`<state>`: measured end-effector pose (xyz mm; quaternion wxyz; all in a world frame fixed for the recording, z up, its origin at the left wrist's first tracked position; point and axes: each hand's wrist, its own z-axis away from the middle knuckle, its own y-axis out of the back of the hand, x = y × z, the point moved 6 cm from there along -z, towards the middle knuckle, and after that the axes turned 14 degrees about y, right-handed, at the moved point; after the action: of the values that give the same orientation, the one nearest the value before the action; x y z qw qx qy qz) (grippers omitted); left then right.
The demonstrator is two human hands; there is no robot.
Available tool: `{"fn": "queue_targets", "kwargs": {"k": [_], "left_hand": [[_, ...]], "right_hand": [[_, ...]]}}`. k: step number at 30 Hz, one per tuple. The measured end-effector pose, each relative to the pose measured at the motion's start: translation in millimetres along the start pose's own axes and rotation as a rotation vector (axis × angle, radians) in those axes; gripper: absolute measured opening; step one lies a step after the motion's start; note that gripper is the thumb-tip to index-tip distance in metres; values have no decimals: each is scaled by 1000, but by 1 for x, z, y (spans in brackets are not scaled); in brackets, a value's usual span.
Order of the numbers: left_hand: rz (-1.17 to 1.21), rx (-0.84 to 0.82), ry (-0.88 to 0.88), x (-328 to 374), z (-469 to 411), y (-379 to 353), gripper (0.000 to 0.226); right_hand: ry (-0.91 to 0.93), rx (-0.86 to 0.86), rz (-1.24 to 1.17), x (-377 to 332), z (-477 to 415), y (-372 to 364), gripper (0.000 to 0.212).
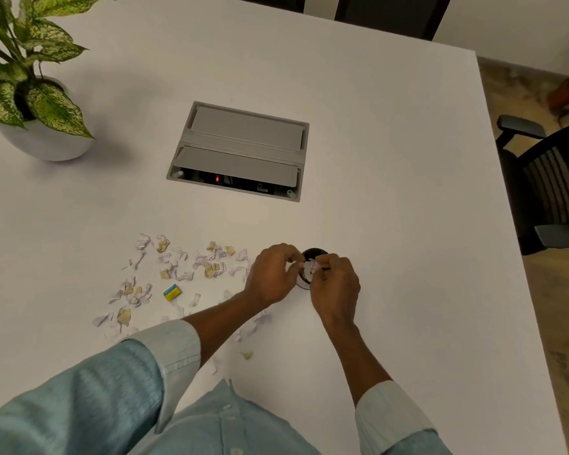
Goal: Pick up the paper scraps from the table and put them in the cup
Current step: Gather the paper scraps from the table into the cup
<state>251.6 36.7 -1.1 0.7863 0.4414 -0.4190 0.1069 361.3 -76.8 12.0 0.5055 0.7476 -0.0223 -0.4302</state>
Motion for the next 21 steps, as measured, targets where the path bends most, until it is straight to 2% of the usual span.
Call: {"fn": "queue_targets", "kwargs": {"k": [2, 4, 6, 8, 11, 14, 18, 21], "left_hand": [[-53, 62, 37, -27, 12, 11, 7], [-159, 112, 97, -59, 29, 22, 16], [-345, 121, 140, -92, 47, 27, 37], [-523, 64, 210, -121, 64, 28, 66], [-612, -70, 295, -153, 86, 22, 101], [-645, -190, 300, -162, 103, 11, 125], [-711, -298, 264, -165, 116, -3, 134], [-726, -314, 255, -170, 119, -12, 132]], "right_hand": [[82, -40, -69, -7, 15, -13, 16], [143, -161, -135, -12, 35, -32, 16], [163, -321, -133, -12, 56, -54, 20], [151, -453, -74, -7, 76, -76, 29], [110, -590, 9, 2, 97, -100, 52], [113, -652, 89, 2, 107, -115, 66], [139, -680, 152, -4, 109, -127, 74], [182, -694, 185, -7, 105, -134, 77]]}}
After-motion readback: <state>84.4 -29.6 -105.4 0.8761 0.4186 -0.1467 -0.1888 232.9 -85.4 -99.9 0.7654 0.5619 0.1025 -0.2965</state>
